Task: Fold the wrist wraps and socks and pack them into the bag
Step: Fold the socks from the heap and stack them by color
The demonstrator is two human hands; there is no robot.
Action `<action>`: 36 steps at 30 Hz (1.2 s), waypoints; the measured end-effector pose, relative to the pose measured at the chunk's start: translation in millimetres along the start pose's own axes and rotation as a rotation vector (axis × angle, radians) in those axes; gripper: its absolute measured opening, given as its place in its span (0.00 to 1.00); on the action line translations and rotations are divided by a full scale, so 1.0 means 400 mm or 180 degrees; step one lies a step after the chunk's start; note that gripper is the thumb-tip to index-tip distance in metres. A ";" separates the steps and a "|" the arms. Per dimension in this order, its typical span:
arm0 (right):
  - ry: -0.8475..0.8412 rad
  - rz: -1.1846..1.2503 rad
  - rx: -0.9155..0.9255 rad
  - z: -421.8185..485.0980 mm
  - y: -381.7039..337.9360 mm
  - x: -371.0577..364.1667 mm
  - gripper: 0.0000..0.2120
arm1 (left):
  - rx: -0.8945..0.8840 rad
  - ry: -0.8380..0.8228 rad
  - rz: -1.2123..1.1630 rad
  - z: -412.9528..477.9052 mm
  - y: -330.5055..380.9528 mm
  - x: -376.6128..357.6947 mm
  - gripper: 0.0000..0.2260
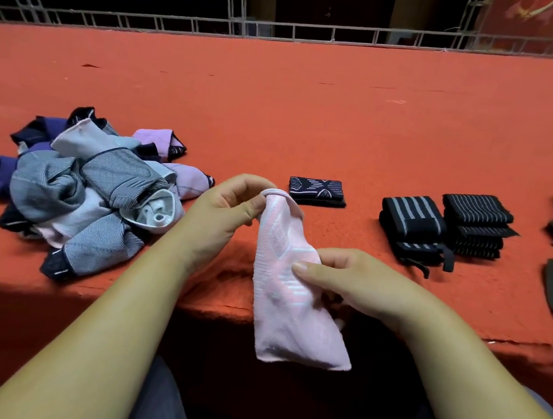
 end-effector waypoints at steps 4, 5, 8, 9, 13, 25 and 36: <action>0.0180 0.0165 0.0158 0.014 0.004 0.016 0.16 | 0.0100 0.0194 -0.0071 0.006 -0.021 0.008 0.06; 0.0222 0.0231 0.0146 0.018 0.005 0.020 0.18 | 0.0109 0.0149 -0.0069 0.007 -0.027 0.007 0.07; 0.0402 0.0260 0.0155 0.033 0.018 0.027 0.22 | 0.0183 -0.0001 -0.0144 -0.001 -0.030 -0.006 0.08; 0.0454 0.0213 0.0194 0.035 0.019 0.028 0.20 | 0.0214 -0.0059 -0.0146 -0.004 -0.028 -0.012 0.08; 0.0554 0.0244 0.0460 0.037 0.010 0.034 0.11 | 0.0410 -0.0057 -0.0435 -0.010 -0.018 -0.032 0.11; 0.0935 0.0968 0.0733 0.043 -0.003 0.038 0.09 | 0.0378 -0.0085 -0.0086 -0.023 -0.012 -0.038 0.12; 0.1118 0.0816 0.0798 0.046 0.002 0.030 0.13 | -0.0388 -0.0135 0.0834 -0.029 0.022 -0.082 0.06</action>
Point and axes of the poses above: each hand's wrist, its own z-axis towards the middle knuckle, its own x-axis out of the back of the hand, y = z × x, the point moved 5 cm from there along z, towards the middle knuckle, and after that the axes turned 6 degrees about x, right-handed, at the moved point
